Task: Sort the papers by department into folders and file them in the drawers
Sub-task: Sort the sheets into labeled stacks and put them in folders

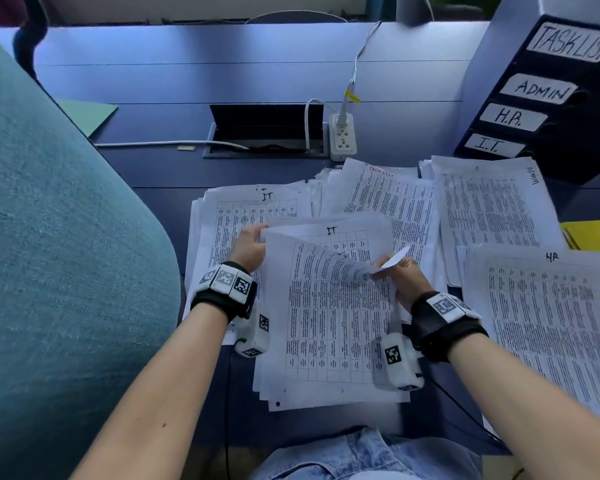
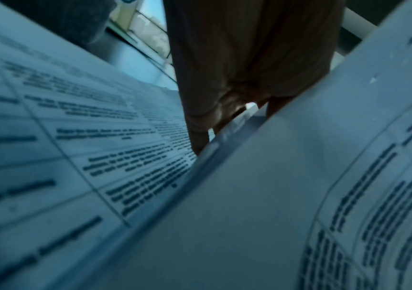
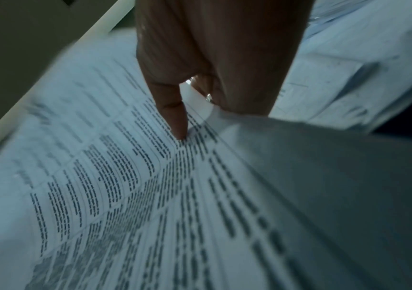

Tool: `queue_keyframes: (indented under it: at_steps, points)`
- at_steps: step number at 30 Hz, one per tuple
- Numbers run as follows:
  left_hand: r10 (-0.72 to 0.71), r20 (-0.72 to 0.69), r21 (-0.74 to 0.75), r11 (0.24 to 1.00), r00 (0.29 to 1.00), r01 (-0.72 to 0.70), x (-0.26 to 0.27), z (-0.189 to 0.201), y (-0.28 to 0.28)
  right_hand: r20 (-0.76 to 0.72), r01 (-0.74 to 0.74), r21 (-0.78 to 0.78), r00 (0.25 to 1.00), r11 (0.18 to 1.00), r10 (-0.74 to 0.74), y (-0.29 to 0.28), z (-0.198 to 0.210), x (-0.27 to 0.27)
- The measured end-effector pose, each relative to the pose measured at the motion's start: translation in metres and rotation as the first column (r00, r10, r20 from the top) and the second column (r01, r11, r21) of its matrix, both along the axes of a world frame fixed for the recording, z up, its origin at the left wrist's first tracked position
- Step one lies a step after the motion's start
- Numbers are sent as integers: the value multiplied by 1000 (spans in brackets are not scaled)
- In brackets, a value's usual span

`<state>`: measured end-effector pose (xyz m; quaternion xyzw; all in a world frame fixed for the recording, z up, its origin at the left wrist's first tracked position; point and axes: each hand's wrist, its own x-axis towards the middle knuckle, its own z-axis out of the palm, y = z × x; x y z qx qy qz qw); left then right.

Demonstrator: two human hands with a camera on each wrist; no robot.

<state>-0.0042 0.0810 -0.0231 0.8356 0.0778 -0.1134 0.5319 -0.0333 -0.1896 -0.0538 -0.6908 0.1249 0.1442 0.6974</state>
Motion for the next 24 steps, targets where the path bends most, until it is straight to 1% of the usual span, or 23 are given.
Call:
queue_keyframes:
  at_steps: [1, 3, 5, 6, 7, 10, 12, 13, 15, 18, 19, 21, 22, 23, 24]
  points:
    - [-21, -26, -105, 994, 999, 18, -1, -1, 0, -8, 18, -1, 1000, 1000, -18, 0, 1, 0]
    - [-45, -87, -250, 968, 995, 22, -3, -2, 2, -20, 46, 51, 999, 998, -45, 1, 3, -2]
    - [-81, -127, -332, 943, 988, 35, -6, -2, 2, -17, 59, 124, 998, 990, -58, 2, 6, -3]
    - [-112, -139, -363, 930, 984, 55, -8, -2, 3, -11, 53, 129, 999, 990, -52, 2, 6, -3]
    - [-132, -130, -397, 915, 983, 70, -8, -4, 4, -9, 38, 117, 999, 992, -37, 3, 8, -4]
    - [-147, -147, -498, 866, 978, 55, -12, -5, 6, 9, -28, -1, 1000, 1000, 28, 5, 14, -5]
    - [-162, -149, -550, 833, 976, 54, -16, -1, 4, 40, -69, -6, 997, 998, 69, 5, 14, -6]
    - [-171, -153, -603, 797, 973, 45, -18, 1, 2, 41, -83, 11, 996, 996, 83, 5, 14, -7]
    - [-99, -240, -645, 760, 966, -82, -21, -4, 1, 53, -110, 33, 993, 993, 108, 2, 14, -7]
    - [94, -318, -605, 746, 943, -278, -24, -16, 2, 71, -155, -9, 985, 988, 155, -3, 9, -5]
    - [143, -315, -605, 732, 938, -315, -24, -19, 3, 53, -142, -19, 988, 990, 143, -4, 6, -5]
    - [196, -333, -554, 751, 922, -360, -25, -22, 5, 14, -58, -37, 998, 998, 59, -6, 1, -3]
    - [170, -358, -509, 789, 918, -344, -27, -23, 4, -14, -1, 8, 1000, 1000, 1, -6, 0, -2]
    - [116, -377, -425, 860, 919, -283, -28, -29, 6, -37, 56, 58, 998, 997, -53, -4, 4, -2]
    - [39, -411, -323, 928, 911, -185, -32, -27, 6, -62, 103, 96, 993, 990, -97, 0, 10, -2]
